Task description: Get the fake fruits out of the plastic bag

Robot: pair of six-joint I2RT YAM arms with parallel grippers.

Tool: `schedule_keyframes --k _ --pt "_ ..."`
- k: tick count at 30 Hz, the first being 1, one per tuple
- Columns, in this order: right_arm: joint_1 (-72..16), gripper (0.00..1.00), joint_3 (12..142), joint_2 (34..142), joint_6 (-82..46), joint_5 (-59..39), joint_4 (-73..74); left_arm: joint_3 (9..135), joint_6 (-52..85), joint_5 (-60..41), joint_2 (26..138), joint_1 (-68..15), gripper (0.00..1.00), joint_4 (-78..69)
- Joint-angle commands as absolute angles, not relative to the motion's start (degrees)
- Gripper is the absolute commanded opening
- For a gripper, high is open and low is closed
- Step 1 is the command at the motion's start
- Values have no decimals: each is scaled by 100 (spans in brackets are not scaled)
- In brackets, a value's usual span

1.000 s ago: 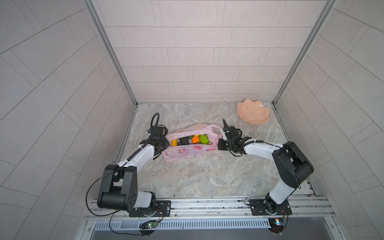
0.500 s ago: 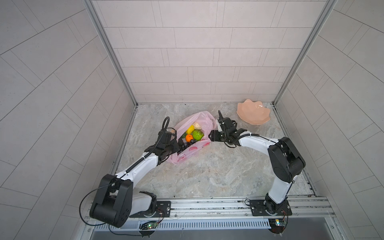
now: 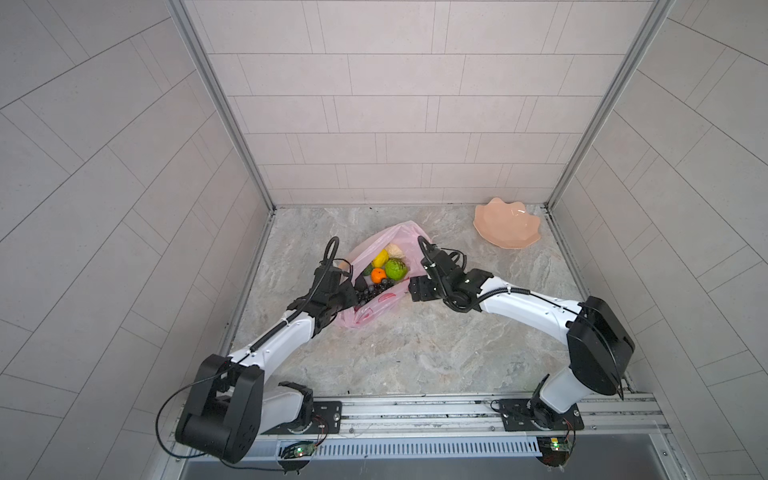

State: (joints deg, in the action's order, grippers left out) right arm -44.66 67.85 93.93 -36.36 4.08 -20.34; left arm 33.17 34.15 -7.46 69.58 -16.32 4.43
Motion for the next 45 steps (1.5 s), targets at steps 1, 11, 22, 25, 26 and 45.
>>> schedule_keyframes --k 1,11,22,25,26,45 --pt "-4747 89 7428 9978 -3892 1409 -2740 3228 3346 -725 6776 -1677 0 309" --pt "-4817 80 8265 11145 -4136 1352 -3056 3212 3408 -594 6731 -1690 0 396" --pt "-4666 63 7005 11023 -3970 962 -2148 3242 3655 100 6754 -1648 1 845" --pt "-4574 61 7192 11187 -3776 871 -1982 3210 3669 183 6680 -1582 1 880" --pt "-4539 60 7330 11282 -3684 837 -1970 3187 3689 202 6648 -1540 2 887" --pt "-4397 38 8956 12225 -3146 325 -2205 2629 3867 -1351 6576 -333 2 -208"
